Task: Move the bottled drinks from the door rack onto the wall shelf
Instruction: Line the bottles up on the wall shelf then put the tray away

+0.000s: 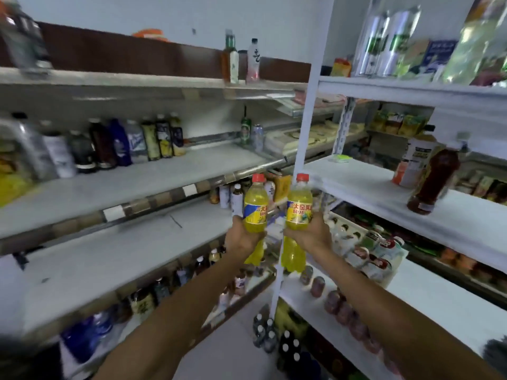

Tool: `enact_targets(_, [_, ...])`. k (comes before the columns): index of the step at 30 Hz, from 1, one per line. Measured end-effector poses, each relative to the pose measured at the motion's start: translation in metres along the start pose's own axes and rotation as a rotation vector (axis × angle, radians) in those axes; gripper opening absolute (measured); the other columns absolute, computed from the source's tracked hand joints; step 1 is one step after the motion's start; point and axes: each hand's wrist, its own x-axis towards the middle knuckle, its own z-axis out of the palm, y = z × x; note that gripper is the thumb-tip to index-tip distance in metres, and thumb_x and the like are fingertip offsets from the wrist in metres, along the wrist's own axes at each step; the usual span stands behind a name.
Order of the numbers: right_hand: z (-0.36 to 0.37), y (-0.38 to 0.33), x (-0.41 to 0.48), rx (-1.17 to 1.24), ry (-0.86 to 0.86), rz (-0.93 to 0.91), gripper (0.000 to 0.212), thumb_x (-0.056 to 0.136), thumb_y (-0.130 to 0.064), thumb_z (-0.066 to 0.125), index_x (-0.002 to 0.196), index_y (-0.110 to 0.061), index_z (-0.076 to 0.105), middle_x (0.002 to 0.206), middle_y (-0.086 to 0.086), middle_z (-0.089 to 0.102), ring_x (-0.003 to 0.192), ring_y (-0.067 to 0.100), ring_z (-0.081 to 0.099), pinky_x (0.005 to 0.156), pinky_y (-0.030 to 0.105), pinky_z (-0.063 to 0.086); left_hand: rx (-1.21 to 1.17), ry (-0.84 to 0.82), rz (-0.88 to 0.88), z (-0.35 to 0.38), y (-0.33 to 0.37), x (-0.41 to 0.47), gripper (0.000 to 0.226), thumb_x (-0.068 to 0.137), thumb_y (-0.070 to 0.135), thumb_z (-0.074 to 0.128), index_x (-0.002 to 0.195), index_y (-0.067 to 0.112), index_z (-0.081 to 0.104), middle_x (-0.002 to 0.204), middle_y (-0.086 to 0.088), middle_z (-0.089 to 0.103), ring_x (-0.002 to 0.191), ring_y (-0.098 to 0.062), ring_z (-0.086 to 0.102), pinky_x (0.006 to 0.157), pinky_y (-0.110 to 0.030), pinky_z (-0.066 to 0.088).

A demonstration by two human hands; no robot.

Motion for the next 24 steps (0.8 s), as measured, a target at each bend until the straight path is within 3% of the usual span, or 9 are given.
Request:
enact_targets(4, [0.046,-0.030,-0.017,0.017,-0.176,-0.095,0.075,0.055,-0.039,0.091,0.112,-0.016,0.047,0.108,0.008,0.066,0.099,0.030,0.064,0.078,0.038,0.052,0.061,0.176,-0.081,-0.053,-0.034,-0.018,0.056,0.073,0.039,0.080,0.109,0.014,0.045,0.108,-0.010,0.066,0.098,-0.033,0.063,0.075,-0.038,0.050])
enact_targets(12, [0.137,-0.077,-0.091,0.014,-0.481,-0.212,0.069,0.057,-0.030,0.091,0.105,-0.015,0.044,0.100,0.004,0.062,0.085,0.023,0.058,0.070,0.031,0.047,0.100,0.411,-0.258,-0.154,-0.104,-0.079,0.053,0.072,0.040,0.079,0.104,0.017,0.044,0.106,-0.008,0.065,0.095,-0.032,0.063,0.077,-0.039,0.052])
enact_targets(18, [0.190,-0.118,-0.142,-0.024,-0.602,-0.307,0.073,0.058,-0.029,0.091,0.110,-0.015,0.042,0.104,0.004,0.060,0.095,0.027,0.062,0.074,0.031,0.048,0.084,0.578,-0.356,-0.227,-0.147,-0.110,0.056,0.076,0.037,0.080,0.113,0.013,0.046,0.110,-0.007,0.064,0.093,-0.024,0.060,0.074,-0.033,0.047])
enact_targets(24, [0.240,-0.165,-0.185,-0.031,-0.675,-0.384,0.069,0.059,-0.030,0.089,0.108,-0.017,0.040,0.101,0.002,0.059,0.085,0.021,0.057,0.074,0.032,0.049,0.053,0.708,-0.366,-0.295,-0.184,-0.126,0.052,0.077,0.034,0.079,0.109,0.012,0.044,0.107,-0.005,0.061,0.089,-0.021,0.058,0.074,-0.032,0.045])
